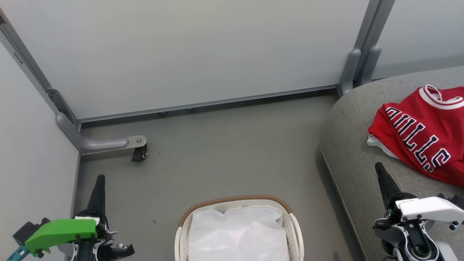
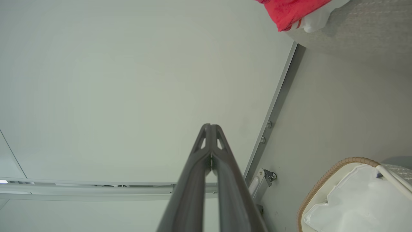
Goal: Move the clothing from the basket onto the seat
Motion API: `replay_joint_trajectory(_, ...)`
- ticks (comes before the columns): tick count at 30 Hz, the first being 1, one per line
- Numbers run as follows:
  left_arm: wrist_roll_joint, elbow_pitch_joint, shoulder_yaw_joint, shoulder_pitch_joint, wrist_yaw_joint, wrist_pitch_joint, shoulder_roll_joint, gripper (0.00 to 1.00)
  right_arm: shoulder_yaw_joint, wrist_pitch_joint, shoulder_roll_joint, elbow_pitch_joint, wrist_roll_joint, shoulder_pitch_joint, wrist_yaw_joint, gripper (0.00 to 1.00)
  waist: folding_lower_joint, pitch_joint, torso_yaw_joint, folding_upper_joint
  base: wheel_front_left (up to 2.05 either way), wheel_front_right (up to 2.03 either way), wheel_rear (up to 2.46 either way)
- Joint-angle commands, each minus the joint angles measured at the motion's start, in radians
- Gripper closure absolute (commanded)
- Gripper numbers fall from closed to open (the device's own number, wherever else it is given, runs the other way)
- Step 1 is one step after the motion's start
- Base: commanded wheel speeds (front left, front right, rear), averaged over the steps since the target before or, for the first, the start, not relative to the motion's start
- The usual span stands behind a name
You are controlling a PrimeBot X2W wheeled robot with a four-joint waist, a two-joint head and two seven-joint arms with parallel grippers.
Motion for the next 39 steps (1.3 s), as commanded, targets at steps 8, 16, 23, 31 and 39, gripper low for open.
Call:
replay_joint_trajectory(8, -0.065, -0.012, 0.014, -0.023, -0.003, 0.021, 0.004, 1.00, -0.009, 0.020, -0.006, -0.016, 0.070, 0.011, -0.001, 1.00, 0.0000, -0.004, -0.003, 0.0000, 0.00, 0.00, 0.00)
replay_joint_trajectory(16, -0.114, -0.016, 0.022, -0.029, -0.003, 0.037, 0.002, 1.00, -0.014, 0.034, -0.007, -0.023, 0.123, 0.014, -0.001, 1.00, 0.0000, -0.007, -0.005, 0.0000, 0.00, 0.00, 0.00)
replay_joint_trajectory(23, -0.130, -0.016, 0.026, -0.029, -0.003, 0.044, 0.001, 1.00, -0.015, 0.039, -0.007, -0.026, 0.141, 0.015, -0.001, 1.00, 0.0000, -0.008, -0.006, 0.0000, 0.00, 0.00, 0.00)
replay_joint_trajectory(31, -0.127, -0.016, 0.028, -0.029, -0.003, 0.044, -0.001, 1.00, -0.015, 0.039, -0.007, -0.025, 0.141, 0.015, -0.001, 1.00, 0.0000, -0.008, -0.006, 0.0000, 0.00, 0.00, 0.00)
replay_joint_trajectory(39, -0.124, -0.016, 0.030, -0.029, -0.003, 0.045, -0.002, 1.00, -0.015, 0.038, -0.007, -0.025, 0.141, 0.015, -0.001, 1.00, 0.0000, -0.008, -0.006, 0.0000, 0.00, 0.00, 0.00)
